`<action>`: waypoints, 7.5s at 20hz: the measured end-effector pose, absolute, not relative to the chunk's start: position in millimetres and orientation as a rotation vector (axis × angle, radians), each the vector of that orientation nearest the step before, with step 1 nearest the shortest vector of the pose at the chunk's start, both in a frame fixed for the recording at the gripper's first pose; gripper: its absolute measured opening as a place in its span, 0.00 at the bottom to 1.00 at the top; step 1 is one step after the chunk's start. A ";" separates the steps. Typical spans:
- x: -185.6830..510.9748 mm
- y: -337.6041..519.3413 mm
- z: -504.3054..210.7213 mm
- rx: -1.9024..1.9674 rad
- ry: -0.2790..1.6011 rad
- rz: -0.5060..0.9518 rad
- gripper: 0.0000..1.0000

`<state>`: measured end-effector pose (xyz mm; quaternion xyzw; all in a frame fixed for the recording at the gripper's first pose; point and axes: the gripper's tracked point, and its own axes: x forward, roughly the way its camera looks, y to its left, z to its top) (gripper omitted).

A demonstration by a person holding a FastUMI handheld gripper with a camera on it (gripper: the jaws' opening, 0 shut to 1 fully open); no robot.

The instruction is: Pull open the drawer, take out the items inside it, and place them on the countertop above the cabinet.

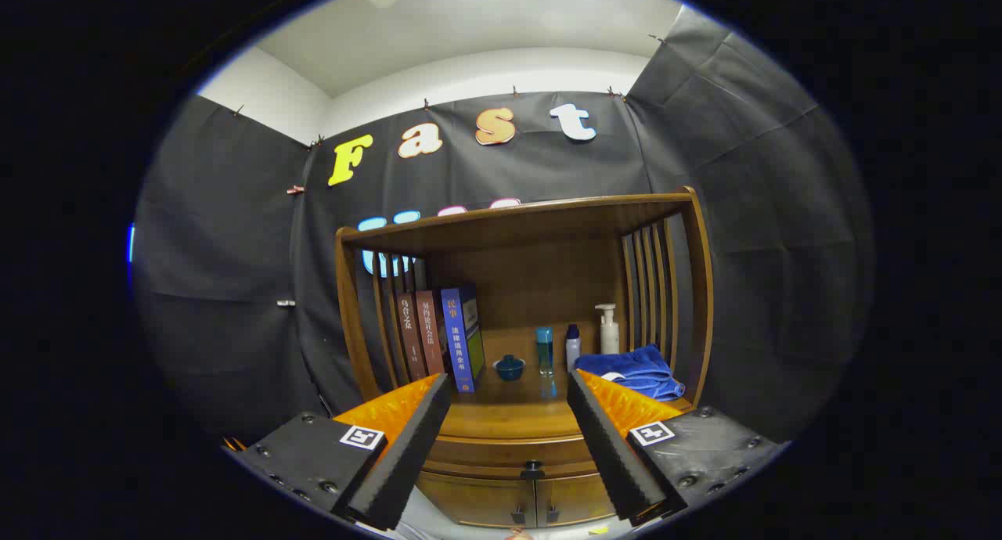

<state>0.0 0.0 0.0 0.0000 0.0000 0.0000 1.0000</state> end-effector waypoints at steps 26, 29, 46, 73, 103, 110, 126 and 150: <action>0.1 -1.6 0.8 0.002 -0.010 -0.029 0.98; 10.7 -8.4 -17.4 0.003 0.018 -0.044 0.98; 95.7 -39.3 -237.5 0.105 0.423 -0.095 0.99; 72.0 -31.6 -313.7 0.041 0.649 -0.087 0.32; -88.0 -7.9 -220.0 0.061 0.710 -0.123 1.00; -0.9 -8.7 -200.6 0.081 0.799 -0.126 1.00; 48.1 -23.0 -337.5 0.019 1.348 -0.221 0.98; 110.2 -15.1 -214.9 0.027 1.070 -0.058 0.42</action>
